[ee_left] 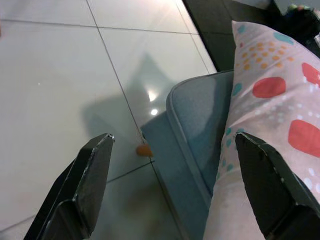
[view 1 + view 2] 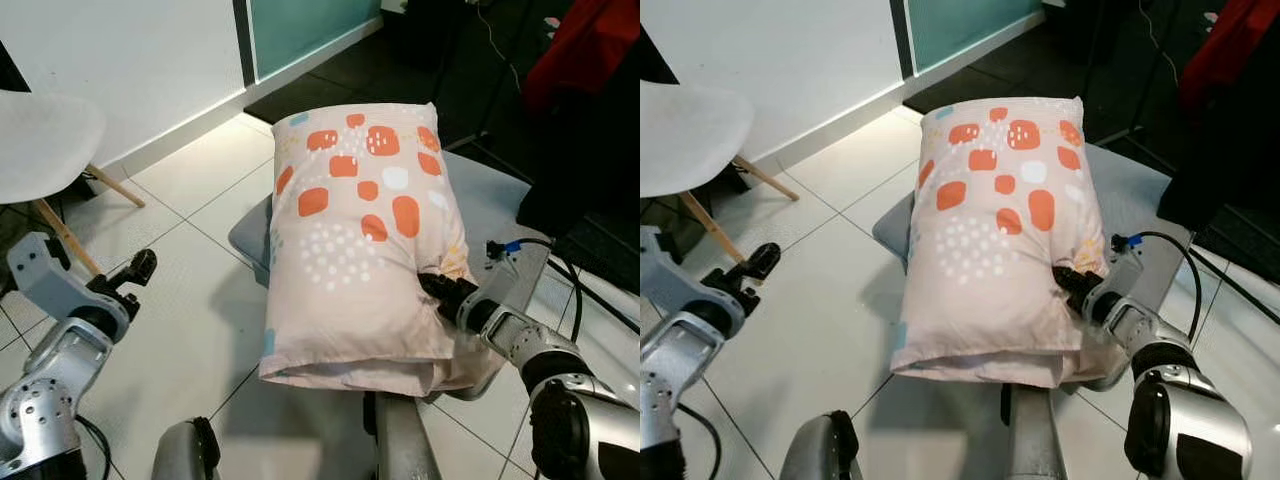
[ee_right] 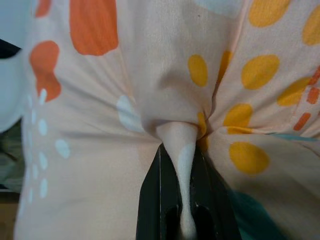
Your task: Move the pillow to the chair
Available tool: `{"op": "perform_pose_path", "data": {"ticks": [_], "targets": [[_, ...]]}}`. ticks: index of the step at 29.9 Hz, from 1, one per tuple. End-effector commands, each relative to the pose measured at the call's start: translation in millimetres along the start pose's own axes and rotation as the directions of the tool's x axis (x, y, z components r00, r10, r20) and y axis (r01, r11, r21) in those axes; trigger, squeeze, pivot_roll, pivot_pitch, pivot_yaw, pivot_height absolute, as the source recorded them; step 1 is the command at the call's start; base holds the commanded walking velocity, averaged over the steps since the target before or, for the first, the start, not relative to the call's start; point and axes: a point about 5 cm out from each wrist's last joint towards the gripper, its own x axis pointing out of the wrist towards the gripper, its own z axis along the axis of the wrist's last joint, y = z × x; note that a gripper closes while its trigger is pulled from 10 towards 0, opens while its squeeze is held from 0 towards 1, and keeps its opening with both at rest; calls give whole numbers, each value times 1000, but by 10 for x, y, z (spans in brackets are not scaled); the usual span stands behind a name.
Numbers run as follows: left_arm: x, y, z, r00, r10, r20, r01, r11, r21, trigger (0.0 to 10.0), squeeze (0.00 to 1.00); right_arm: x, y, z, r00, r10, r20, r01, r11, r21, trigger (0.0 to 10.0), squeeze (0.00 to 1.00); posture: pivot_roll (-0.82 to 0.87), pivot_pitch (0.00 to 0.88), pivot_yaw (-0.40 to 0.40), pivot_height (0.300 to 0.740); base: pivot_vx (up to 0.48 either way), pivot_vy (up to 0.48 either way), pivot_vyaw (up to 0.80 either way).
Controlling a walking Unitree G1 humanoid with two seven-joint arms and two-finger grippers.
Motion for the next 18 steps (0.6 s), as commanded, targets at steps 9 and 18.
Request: {"op": "perform_pose_path", "data": {"ticks": [9,18], "targets": [[180,-194,-167,998,-58,-6,58,994,-91,10000,0,213,529,336,948,262,181,-281,955,90,0,0,-138,149,7,450,0,0,0],[402,-471,-214,989,-147,2,146,979,-142,10000,0,131,1098,1038,780,492,388,-526,850,-21,0,0,-187,61,13,450,0,0,0]]}}
